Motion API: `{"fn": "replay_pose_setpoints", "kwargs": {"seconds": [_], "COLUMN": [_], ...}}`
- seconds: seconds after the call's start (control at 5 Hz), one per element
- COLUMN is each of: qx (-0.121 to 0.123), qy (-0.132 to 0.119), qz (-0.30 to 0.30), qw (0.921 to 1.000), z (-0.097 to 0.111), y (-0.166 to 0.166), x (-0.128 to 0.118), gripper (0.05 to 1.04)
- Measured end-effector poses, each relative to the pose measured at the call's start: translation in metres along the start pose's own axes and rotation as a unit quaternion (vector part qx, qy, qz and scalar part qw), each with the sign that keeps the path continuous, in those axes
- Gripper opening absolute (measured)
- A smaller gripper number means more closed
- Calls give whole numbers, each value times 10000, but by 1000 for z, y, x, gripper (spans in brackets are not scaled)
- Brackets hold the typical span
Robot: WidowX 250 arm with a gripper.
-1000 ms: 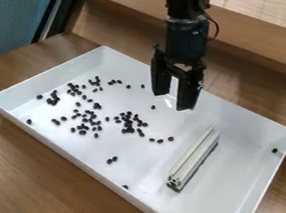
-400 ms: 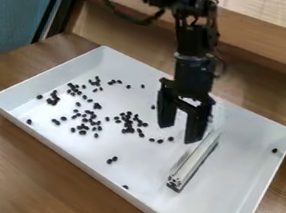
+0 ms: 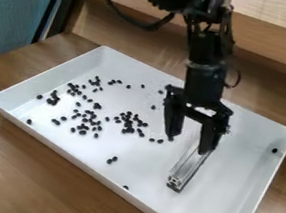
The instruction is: Sweep into pile
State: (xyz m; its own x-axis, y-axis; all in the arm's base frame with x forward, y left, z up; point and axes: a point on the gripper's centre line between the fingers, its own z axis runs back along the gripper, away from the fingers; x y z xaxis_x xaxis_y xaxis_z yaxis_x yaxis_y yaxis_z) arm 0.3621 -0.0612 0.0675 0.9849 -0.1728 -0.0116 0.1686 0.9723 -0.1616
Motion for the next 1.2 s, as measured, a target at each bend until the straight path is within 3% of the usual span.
{"fn": "replay_pose_setpoints", "kwargs": {"seconds": [0.2, 0.4, 0.6, 1.0, 1.2], "qx": [115, 243, 184, 228, 259], "qy": [-154, 6, -128, -290, -249], "qz": [390, 699, 761, 395, 346], "qw": [9991, 9973, 9968, 9985, 9988], "z": [-1, -19, -28, -40, -40], "y": [-2, -5, -4, -1, 0], "x": [5, 7, 13, 15, 14], "gripper": [999, 999, 955, 412, 402]}}
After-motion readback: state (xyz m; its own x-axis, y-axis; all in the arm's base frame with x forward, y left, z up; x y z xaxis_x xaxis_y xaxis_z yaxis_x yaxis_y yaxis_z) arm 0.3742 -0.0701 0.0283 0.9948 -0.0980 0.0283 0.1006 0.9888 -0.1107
